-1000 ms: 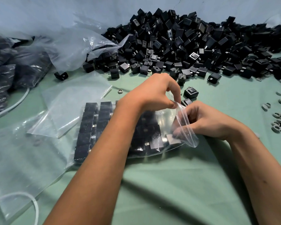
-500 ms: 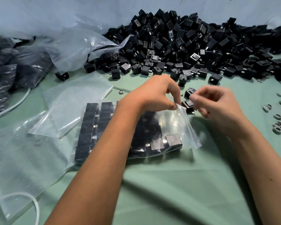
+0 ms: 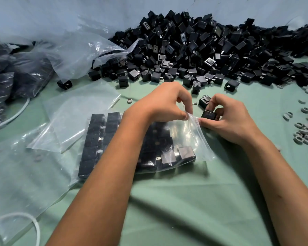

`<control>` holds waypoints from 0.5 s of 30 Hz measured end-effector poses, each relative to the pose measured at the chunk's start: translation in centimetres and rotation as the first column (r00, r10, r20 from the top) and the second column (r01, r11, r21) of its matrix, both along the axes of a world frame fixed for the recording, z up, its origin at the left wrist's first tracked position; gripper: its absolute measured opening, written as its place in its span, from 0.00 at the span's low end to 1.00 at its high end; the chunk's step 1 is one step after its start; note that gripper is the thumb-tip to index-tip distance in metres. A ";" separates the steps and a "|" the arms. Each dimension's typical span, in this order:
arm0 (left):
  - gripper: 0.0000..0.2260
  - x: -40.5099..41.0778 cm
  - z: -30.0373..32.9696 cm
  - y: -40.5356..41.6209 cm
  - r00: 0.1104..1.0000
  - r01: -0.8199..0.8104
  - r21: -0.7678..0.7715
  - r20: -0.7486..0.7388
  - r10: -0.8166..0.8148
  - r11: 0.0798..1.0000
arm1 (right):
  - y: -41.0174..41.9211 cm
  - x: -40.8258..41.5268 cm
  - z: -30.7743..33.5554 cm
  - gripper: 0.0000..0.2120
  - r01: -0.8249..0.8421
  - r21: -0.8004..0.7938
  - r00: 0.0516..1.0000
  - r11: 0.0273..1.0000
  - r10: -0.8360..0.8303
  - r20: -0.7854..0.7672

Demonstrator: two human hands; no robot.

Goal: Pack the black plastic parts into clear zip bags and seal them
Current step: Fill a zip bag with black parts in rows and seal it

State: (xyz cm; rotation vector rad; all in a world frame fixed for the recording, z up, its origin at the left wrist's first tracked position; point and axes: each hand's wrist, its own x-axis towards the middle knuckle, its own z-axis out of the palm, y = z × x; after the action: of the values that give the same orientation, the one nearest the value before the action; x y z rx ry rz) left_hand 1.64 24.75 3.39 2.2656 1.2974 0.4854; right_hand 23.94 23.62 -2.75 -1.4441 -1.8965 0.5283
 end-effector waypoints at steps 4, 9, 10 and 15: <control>0.05 0.0 0.1 0.1 1.000 0.001 0.016 0.011 -0.001 1.000 | -0.3 -0.5 0.6 0.23 -0.210 -0.109 0.935 0.972 0.168 -0.313; 0.05 0.0 0.2 0.1 0.998 -0.010 0.035 0.068 0.007 0.999 | -0.6 -0.6 0.6 0.14 -0.381 -0.190 0.885 0.905 0.297 -0.359; 0.05 -0.1 0.3 0.1 0.997 -0.008 0.036 0.075 0.006 0.999 | -0.7 -0.8 0.6 0.14 -0.402 -0.183 0.866 0.897 0.307 -0.394; 0.07 0.0 0.4 0.0 0.996 -0.007 0.045 0.084 0.003 0.999 | -1.0 -1.8 0.5 0.09 -0.430 -0.165 0.835 0.888 0.321 -0.447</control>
State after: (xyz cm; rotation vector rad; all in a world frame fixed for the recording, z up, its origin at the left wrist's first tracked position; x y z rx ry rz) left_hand 1.60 24.79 3.78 2.2541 1.2624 0.6102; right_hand 22.17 22.64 -2.29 -0.9909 -1.8113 1.2131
